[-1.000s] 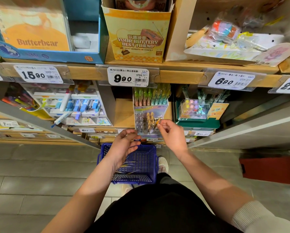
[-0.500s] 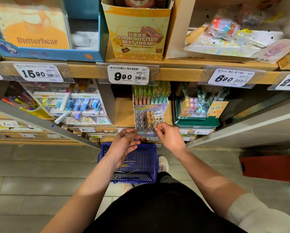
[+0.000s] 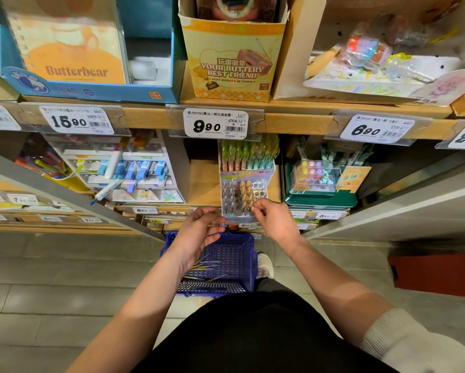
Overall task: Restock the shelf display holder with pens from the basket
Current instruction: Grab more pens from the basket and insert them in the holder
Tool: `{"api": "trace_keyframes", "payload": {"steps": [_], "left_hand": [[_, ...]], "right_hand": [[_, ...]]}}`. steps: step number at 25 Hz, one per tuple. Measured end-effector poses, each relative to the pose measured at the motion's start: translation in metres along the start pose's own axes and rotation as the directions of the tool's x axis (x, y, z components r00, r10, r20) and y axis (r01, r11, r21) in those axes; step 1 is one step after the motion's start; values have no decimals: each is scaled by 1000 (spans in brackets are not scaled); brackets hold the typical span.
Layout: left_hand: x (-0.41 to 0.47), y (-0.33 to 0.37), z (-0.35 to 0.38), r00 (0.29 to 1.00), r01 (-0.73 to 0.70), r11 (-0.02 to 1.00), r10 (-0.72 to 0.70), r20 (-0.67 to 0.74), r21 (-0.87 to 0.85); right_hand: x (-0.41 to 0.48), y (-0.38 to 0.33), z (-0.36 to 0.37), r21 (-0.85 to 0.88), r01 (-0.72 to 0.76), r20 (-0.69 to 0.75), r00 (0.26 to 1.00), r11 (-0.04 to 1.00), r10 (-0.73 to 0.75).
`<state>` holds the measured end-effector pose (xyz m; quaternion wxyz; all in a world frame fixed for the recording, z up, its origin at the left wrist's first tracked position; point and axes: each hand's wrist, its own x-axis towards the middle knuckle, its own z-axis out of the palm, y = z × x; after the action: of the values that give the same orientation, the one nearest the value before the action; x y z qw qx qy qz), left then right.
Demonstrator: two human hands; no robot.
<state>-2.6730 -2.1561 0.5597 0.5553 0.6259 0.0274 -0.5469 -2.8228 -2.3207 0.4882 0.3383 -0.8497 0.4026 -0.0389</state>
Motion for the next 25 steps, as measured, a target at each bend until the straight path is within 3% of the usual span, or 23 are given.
{"api": "trace_keyframes", "payload": {"steps": [3,7,11,13,19,25], "left_hand": [[-3,3,-2,1000,-12,1000,12,11,-1],[-10,7,-10,998,-37,999,38,44,-25],[-21,2,-21,994,-11,999,15,105,-41],[-25,-6,-27,991,9,1000,-5,134,-29],[-44,-51,-45,995,55,998,-54,82,-12],[-41,-101,-68,995,81,990,-87,-46,-115]], "right_hand": [[1,1,1,62,-95,42,995,994,93],[-9,-4,-11,270,-276,51,961,923,273],[-45,-26,-27,655,-320,107,936,684,335],[-65,-36,-25,753,-284,111,944,594,311],[-113,-60,23,768,-308,182,945,561,271],[-117,-33,85,720,-404,305,914,564,266]]}}
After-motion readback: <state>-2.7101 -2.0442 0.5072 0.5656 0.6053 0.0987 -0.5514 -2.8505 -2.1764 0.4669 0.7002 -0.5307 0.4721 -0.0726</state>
